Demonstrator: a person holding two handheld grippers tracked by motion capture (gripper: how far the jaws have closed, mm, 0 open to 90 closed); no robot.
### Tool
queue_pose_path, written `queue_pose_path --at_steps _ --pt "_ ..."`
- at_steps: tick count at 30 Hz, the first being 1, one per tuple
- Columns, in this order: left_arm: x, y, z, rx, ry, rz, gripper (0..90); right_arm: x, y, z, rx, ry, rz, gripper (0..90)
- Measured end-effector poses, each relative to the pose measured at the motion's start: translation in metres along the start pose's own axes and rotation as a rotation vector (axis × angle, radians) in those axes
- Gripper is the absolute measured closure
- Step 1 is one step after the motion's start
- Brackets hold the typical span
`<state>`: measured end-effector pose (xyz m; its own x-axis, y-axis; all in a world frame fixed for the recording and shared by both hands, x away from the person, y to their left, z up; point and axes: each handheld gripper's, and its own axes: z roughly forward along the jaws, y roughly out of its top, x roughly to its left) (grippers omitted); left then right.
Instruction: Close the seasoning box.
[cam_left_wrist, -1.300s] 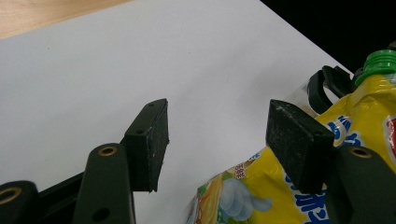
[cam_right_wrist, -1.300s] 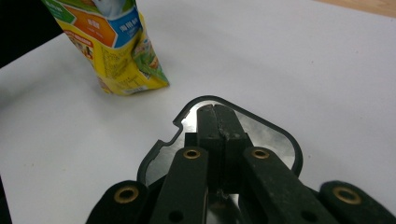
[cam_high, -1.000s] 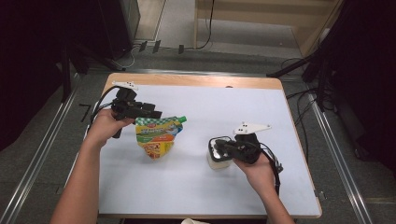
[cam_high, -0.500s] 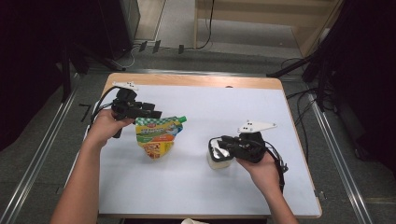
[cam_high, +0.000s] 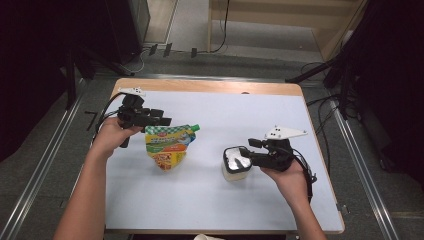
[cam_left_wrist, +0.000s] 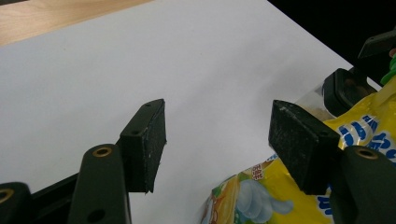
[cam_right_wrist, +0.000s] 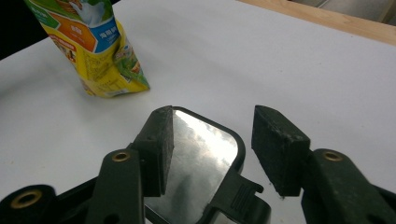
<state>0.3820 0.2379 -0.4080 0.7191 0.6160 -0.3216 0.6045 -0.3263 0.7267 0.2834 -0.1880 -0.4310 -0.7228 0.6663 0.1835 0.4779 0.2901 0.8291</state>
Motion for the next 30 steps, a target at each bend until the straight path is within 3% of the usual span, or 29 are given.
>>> queue_pose_path --at_steps 4,9,21,24,30 --pt "0.0 0.0 0.001 0.001 0.002 -0.004 37.5 -0.005 -0.002 -0.002 0.0 -0.011 -0.02 46.0" --pt "0.001 -0.001 0.002 -0.007 0.028 0.01 33.7 -0.014 -0.005 -0.005 0.008 -0.026 0.008 42.5" --pt "0.008 -0.003 0.001 -0.005 0.012 -0.017 32.7 -0.038 -0.018 -0.013 -0.03 -0.102 0.067 35.2" --pt "0.009 -0.004 0.002 0.009 0.01 0.009 32.5 -0.044 -0.021 -0.016 -0.039 -0.112 0.073 32.3" --pt "0.01 -0.005 0.003 0.01 0.009 0.004 32.3 -0.057 -0.031 -0.019 -0.042 -0.166 0.083 28.5"
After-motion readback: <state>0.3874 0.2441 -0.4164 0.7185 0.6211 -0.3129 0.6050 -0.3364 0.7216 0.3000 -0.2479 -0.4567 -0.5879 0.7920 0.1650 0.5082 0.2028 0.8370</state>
